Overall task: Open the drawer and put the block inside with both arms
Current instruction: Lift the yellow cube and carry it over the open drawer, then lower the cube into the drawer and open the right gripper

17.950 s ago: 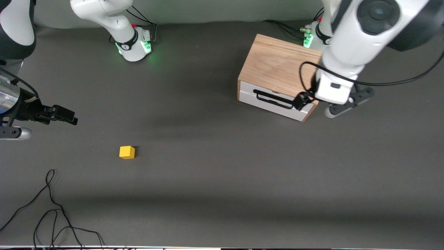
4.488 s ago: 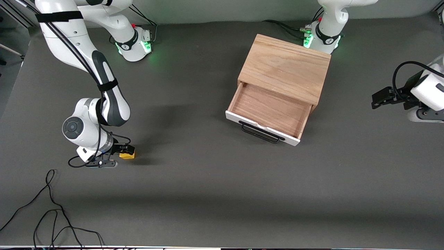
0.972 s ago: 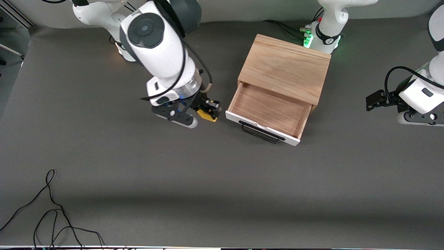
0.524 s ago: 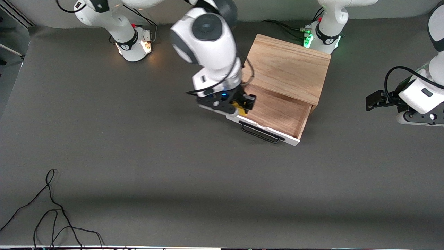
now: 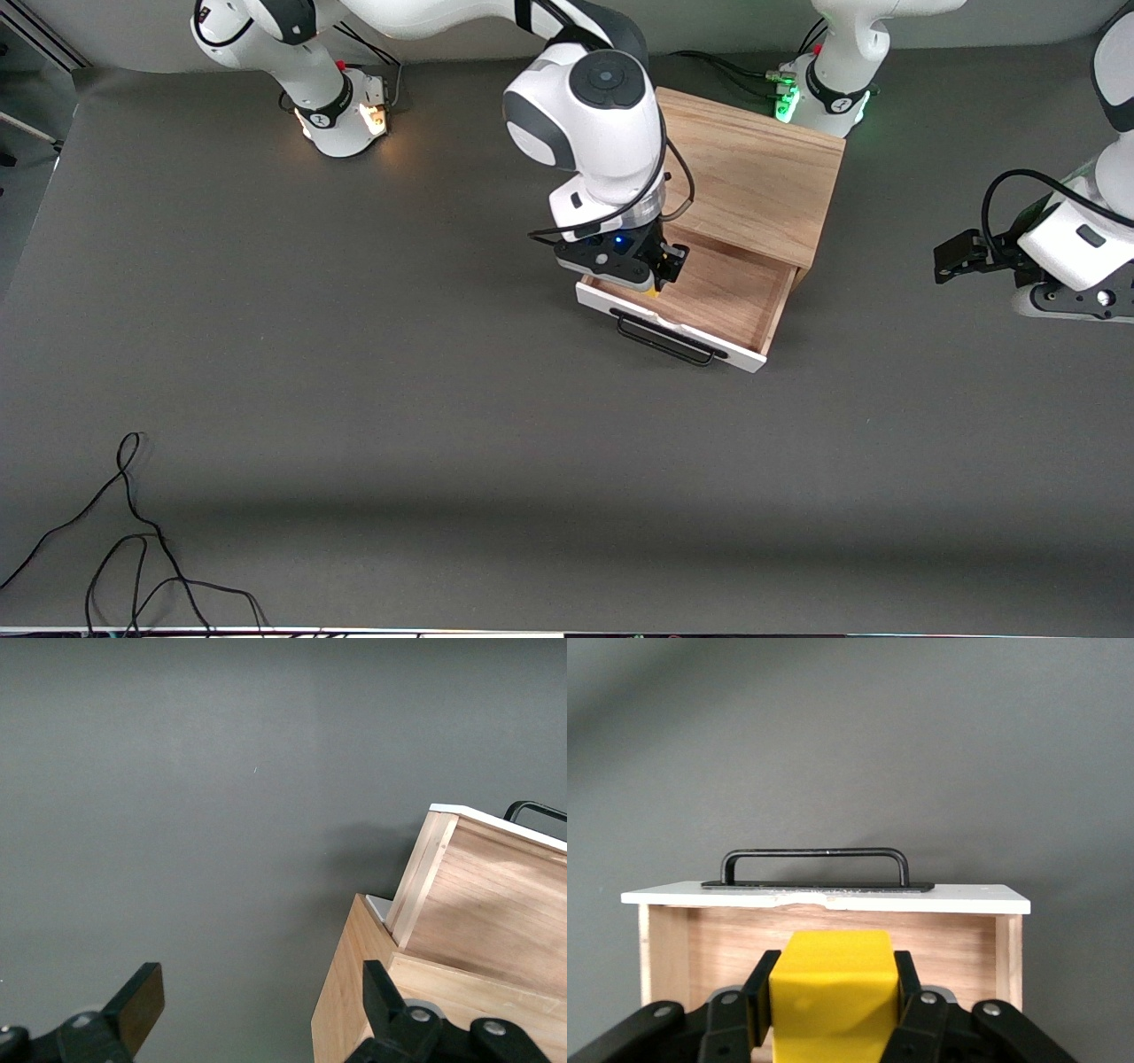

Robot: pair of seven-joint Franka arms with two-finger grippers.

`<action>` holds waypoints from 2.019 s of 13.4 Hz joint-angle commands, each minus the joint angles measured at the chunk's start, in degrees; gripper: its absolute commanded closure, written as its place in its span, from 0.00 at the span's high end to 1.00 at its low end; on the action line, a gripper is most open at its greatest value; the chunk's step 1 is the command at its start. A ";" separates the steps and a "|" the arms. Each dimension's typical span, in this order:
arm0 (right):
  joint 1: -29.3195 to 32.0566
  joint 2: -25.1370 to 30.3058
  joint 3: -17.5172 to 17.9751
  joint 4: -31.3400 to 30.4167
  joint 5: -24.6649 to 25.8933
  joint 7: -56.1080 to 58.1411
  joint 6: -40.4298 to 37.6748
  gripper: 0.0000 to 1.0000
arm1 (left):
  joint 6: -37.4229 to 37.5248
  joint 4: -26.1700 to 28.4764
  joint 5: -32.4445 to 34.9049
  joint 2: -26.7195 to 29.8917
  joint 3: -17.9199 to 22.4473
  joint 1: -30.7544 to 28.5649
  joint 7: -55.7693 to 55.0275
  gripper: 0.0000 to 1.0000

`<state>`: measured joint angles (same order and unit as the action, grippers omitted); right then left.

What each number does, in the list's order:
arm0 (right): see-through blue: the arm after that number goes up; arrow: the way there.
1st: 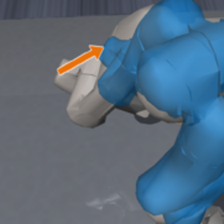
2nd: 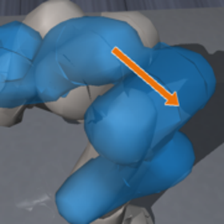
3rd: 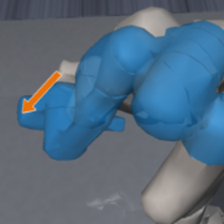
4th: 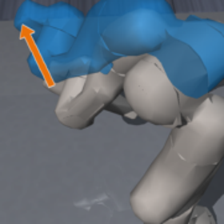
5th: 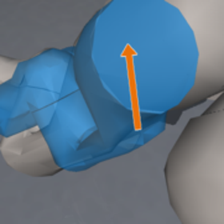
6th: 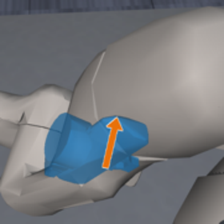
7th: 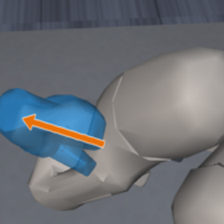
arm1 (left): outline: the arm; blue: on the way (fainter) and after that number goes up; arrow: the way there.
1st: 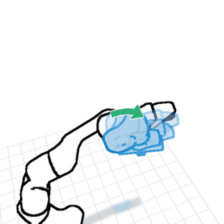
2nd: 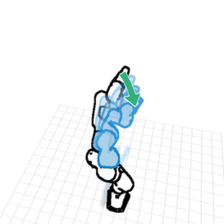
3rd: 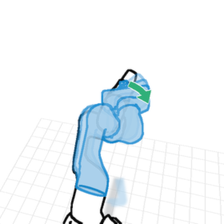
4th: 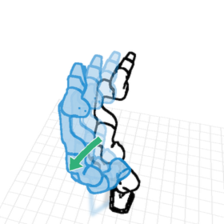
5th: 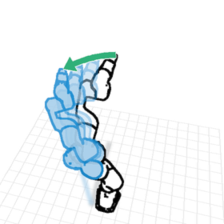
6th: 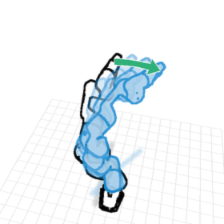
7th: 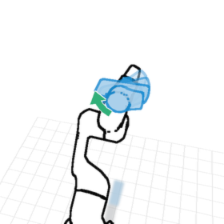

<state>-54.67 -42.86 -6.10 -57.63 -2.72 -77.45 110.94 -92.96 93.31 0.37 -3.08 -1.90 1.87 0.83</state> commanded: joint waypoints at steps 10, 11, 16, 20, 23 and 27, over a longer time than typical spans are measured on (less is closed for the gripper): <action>-3.07 -7.41 -0.40 1.74 3.16 -6.66 7.88 0.00 | -0.29 0.74 -0.28 0.62 0.31 0.51 0.84 1.00; -3.16 -7.41 -0.40 1.65 3.16 -6.75 7.97 0.00 | -0.29 0.74 -0.28 0.62 0.31 0.51 0.84 1.00; -4.13 -8.82 -0.40 1.47 3.69 -6.75 7.97 0.00 | -0.29 0.74 -0.28 0.62 0.31 0.59 0.84 1.00; -4.13 -9.87 -0.32 1.47 3.60 -6.66 8.06 0.17 | -0.20 0.74 -0.28 0.62 0.31 0.59 0.84 1.00; -4.04 -10.23 -0.32 1.47 3.60 -6.66 8.06 0.30 | -0.29 0.74 -0.28 0.62 0.31 0.59 0.84 1.00; -4.65 -10.40 -0.23 1.39 7.61 -6.14 8.06 1.00 | -0.20 0.74 -0.28 0.62 0.31 0.59 0.84 1.00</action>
<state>-58.45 -52.37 -6.19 -57.66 0.56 -82.18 118.93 -92.96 93.32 0.35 -3.09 -1.92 1.89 0.90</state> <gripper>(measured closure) 0.445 0.000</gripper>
